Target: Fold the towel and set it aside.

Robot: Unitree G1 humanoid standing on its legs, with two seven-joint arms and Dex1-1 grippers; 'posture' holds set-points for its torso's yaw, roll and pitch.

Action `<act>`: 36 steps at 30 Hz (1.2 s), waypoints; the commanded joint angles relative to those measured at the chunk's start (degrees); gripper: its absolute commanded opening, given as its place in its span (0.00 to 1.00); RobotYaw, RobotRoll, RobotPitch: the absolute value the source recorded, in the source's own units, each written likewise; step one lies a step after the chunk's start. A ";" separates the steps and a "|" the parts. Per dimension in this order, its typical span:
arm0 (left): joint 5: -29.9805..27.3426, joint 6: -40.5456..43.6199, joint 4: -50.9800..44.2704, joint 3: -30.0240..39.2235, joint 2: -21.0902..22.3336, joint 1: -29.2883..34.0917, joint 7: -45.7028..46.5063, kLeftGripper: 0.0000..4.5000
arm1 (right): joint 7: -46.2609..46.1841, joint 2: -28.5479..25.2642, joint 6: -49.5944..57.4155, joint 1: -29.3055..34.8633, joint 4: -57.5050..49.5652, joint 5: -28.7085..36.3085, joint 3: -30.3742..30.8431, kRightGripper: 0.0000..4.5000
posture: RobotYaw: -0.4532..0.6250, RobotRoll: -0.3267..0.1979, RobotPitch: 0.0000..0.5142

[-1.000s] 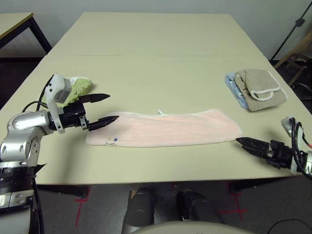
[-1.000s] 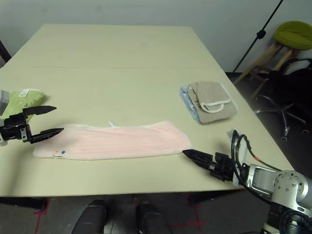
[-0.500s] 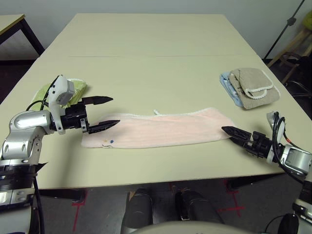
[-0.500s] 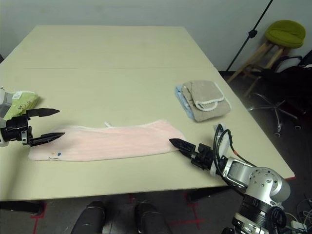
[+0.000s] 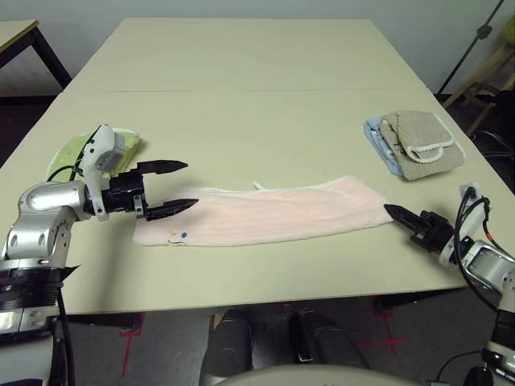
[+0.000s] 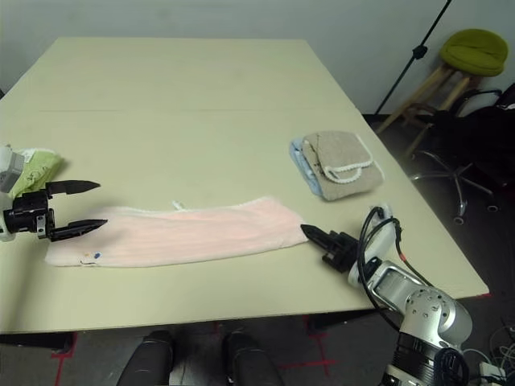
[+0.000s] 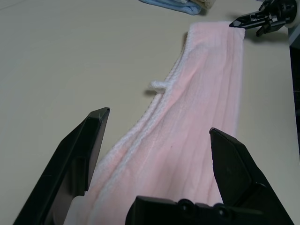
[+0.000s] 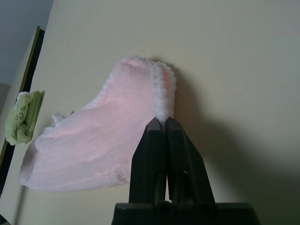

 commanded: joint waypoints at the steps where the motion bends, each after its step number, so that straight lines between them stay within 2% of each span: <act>1: 0.95 -0.42 1.11 -1.07 -0.15 -0.62 -0.06 1.00 | -2.05 0.34 -0.84 0.72 1.58 0.70 -1.20 0.00 | 0.55 0.62 0.30; 10: 1.32 -0.61 1.95 -1.27 -0.32 -1.13 0.17 1.00 | -5.15 0.55 -2.01 0.37 1.56 5.25 -3.91 0.00 | 0.55 0.62 0.30; 15: 1.53 -0.69 2.16 -1.41 -0.28 -1.18 0.15 1.00 | -2.91 -2.94 -2.76 1.52 1.60 7.26 -5.64 0.00 | 0.54 0.62 0.30; 25: 2.25 -1.57 4.68 -2.64 -0.61 -3.44 -0.61 1.00 | 4.63 -14.38 -2.40 5.11 4.20 8.79 -7.65 0.00 | 0.52 0.62 0.30; 31: 2.27 -1.91 5.20 -3.05 -0.82 -3.75 -0.48 1.00 | 7.27 -17.01 -3.31 5.06 6.16 7.64 -6.66 0.00 | 0.52 0.62 0.30; 36: 2.43 -2.03 5.19 -2.77 -0.90 -3.49 -0.14 1.00 | 8.90 -16.98 -2.62 2.21 4.02 8.77 -3.11 0.00 | 0.53 0.62 0.30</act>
